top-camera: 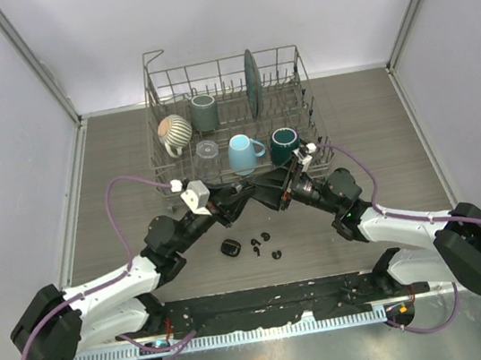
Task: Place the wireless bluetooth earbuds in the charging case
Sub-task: Adjust the charging case, then open the charging case.
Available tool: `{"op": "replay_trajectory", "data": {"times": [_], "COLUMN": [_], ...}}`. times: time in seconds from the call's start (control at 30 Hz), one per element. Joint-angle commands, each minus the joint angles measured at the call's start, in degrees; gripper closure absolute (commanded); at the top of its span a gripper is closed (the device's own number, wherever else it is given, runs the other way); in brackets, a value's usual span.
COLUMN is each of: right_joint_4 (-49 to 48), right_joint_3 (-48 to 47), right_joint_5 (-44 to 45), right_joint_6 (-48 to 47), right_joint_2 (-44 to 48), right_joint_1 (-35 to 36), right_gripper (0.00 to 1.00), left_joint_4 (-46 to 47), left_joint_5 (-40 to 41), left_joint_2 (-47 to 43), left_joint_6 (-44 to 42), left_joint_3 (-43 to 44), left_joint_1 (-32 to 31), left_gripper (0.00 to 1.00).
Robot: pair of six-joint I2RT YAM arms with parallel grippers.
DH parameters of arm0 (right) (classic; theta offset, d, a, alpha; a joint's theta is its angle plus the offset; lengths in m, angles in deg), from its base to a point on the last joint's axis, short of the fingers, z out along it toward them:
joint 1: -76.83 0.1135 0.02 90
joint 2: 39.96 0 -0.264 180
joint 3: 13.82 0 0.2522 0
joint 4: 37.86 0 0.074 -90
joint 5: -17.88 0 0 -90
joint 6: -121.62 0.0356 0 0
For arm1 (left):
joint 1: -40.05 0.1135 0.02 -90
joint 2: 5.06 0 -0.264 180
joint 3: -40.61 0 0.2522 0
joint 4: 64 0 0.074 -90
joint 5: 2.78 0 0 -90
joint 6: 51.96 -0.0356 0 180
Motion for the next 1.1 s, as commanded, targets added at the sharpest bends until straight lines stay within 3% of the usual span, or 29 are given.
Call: {"op": "replay_trajectory", "data": {"times": [0.0, 0.13, 0.2, 0.3, 0.53, 0.7, 1.07], "right_joint_4": [-2.91, 6.11, 12.79, 31.21, 50.69, 55.54, 49.93], "right_joint_3": [-0.33, -1.81, -4.54, -9.02, -17.62, -21.59, -19.93], "right_joint_5": [-1.15, -1.68, -1.5, 0.86, 7.02, 4.3, 3.08], "right_joint_6": [-4.75, -12.38, -20.64, -32.59, -53.08, -58.02, -55.47], "right_joint_2": [1.03, 3.48, 5.42, 10.25, 17.12, 13.61, 10.79], "right_joint_1": [0.42, -0.02, -0.01, -0.01, 0.07, 0.6, 3.24], "right_gripper": [0.4, 0.21, 0.18, 0.16, 0.16, 0.18, 0.22], "left_joint_4": [4.31, 0.18, 2.45, 5.53, 2.54, 2.9, 3.69], "left_joint_5": [0.89, 1.14, 2.29, 3.35, 5.72, 4.23, -0.08], "left_joint_2": [0.57, -1.18, -2.06, -4.61, -11.56, -11.65, -8.31], "left_joint_6": [-1.46, -2.43, -2.61, -4.8, -7.0, -7.88, -6.3], "left_joint_3": [1.2, 1.9, -0.02, -3.27, -6.62, -5.93, -4.34], "left_joint_1": [-0.07, -0.07, 0.01, -0.07, 0.01, 0.02, 0.01], "left_gripper": [1.0, 1.0, 1.0, 1.0, 1.0, 1.0, 1.0]}}
